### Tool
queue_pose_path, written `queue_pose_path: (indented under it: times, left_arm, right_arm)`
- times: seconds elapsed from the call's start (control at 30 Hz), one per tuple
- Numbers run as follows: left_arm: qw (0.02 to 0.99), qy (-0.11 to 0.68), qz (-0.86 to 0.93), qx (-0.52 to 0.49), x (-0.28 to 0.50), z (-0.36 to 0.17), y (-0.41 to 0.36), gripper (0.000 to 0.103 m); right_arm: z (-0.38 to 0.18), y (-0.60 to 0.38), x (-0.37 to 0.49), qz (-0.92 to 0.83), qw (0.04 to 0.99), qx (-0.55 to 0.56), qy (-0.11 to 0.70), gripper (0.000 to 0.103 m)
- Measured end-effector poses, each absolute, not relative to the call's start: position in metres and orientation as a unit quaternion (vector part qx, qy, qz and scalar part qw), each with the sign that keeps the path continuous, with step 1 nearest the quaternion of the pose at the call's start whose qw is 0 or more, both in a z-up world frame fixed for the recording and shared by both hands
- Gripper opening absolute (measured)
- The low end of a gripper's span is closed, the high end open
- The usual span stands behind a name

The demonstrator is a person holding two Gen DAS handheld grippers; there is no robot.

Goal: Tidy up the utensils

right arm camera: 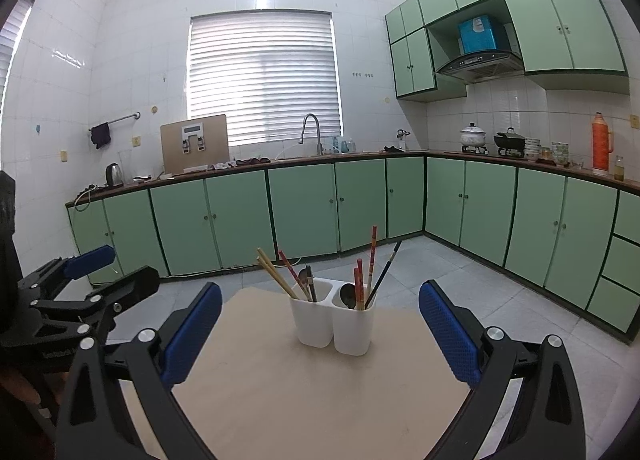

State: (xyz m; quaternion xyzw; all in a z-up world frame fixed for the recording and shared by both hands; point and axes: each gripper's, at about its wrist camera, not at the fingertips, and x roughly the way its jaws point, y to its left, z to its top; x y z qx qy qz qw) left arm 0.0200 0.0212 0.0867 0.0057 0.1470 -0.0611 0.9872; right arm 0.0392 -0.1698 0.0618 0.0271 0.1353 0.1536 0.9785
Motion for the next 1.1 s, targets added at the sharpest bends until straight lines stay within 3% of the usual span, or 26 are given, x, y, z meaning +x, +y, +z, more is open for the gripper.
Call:
queue_pose_path:
  times: [1.1]
  left_arm:
    - [0.988, 0.146, -0.059, 0.005, 0.019, 0.088, 0.0227, 0.097]
  right_arm:
    - [0.0611, -0.17, 0.0405, 0.156, 0.978, 0.029, 0.135, 0.097]
